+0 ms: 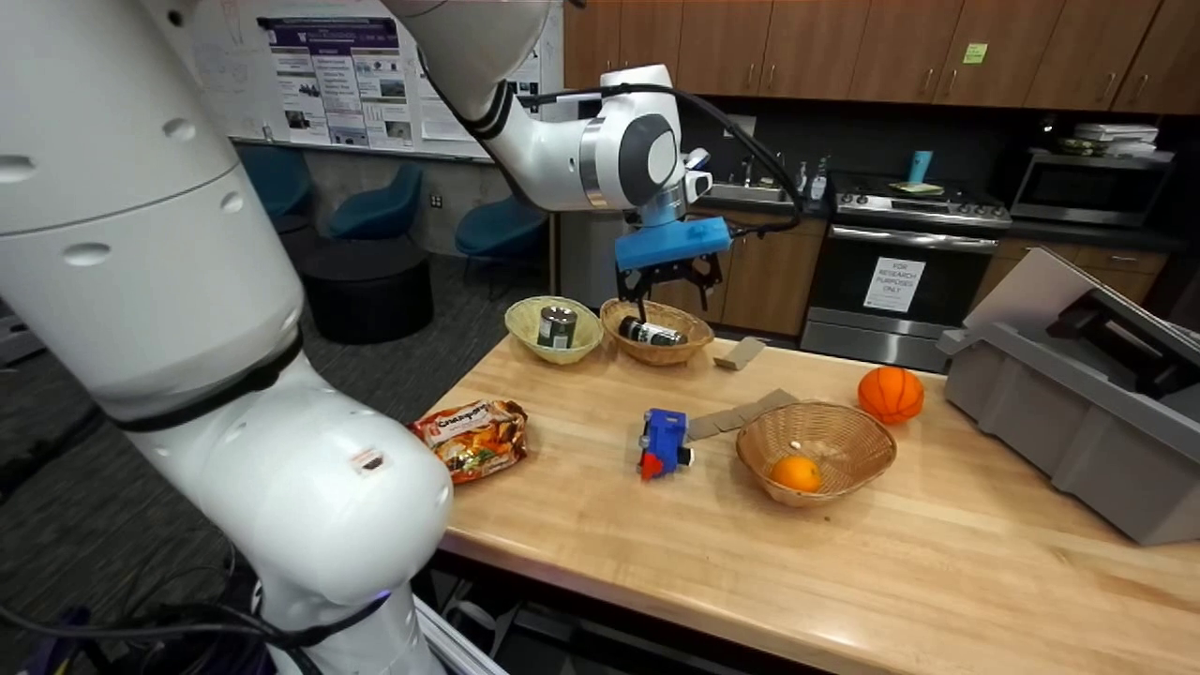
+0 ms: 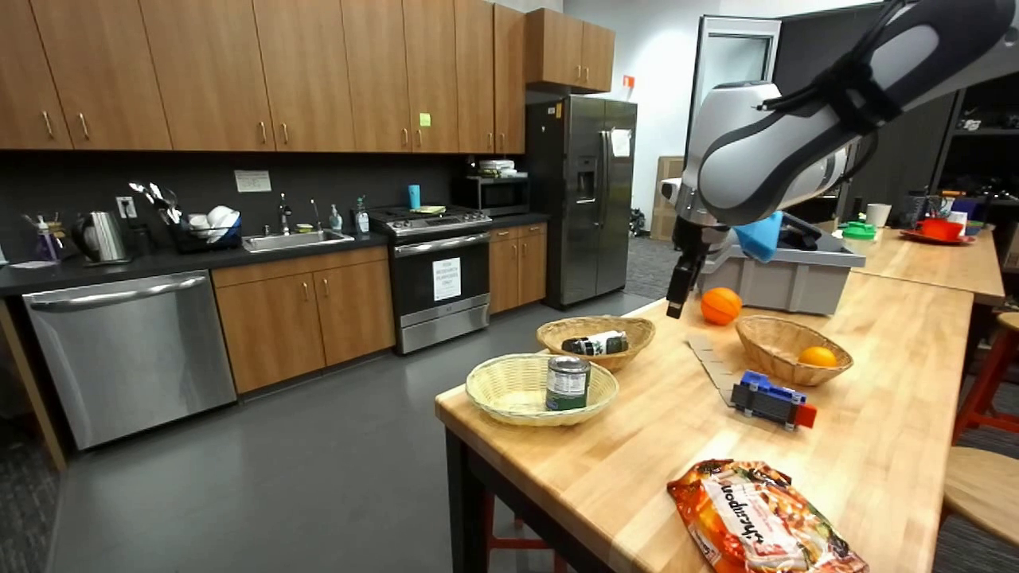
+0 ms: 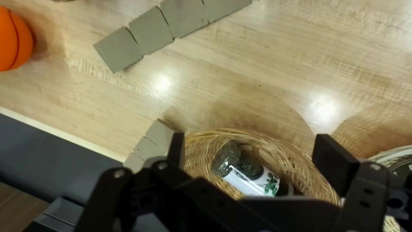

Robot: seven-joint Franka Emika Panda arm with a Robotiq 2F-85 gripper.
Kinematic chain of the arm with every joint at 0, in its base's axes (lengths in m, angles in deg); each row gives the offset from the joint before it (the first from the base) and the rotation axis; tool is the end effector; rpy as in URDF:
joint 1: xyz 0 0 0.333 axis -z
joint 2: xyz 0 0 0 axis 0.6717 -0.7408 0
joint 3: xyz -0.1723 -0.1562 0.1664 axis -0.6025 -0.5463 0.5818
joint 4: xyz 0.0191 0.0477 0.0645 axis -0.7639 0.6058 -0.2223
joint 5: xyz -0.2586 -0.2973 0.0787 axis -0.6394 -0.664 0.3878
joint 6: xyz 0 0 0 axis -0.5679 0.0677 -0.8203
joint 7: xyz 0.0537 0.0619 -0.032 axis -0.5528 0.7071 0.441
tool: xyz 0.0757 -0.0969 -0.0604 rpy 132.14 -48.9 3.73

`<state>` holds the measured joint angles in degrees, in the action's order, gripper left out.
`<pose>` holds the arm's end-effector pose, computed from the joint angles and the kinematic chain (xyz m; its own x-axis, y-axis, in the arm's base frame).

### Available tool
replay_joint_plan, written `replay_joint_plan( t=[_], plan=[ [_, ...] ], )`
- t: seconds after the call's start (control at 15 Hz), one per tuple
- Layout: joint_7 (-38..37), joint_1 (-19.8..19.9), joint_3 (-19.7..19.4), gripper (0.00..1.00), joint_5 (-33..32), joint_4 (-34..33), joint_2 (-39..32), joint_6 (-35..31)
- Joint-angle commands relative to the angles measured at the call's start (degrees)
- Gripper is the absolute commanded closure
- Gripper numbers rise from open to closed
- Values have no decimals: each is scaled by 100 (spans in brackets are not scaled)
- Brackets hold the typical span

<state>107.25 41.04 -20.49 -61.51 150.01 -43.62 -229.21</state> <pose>0.5162 -0.0342 0.3581 0.8274 0.5355 0.1691 0.4856 -0.8335 0.2635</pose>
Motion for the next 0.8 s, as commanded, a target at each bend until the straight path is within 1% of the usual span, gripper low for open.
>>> replay_joint_plan(
  t=[0.0,0.27,0.47,0.53,0.73],
  plan=[
    [317,-33,114,0,7,-689,-486,360],
    [542,16,220,0,-36,-1214,-898,569],
    [891,78,219,0,-26,-1500,-1122,634],
    [1037,100,218,0,3,-1583,-1186,641],
    [1777,175,234,0,168,-1780,-1374,559]
  ],
)
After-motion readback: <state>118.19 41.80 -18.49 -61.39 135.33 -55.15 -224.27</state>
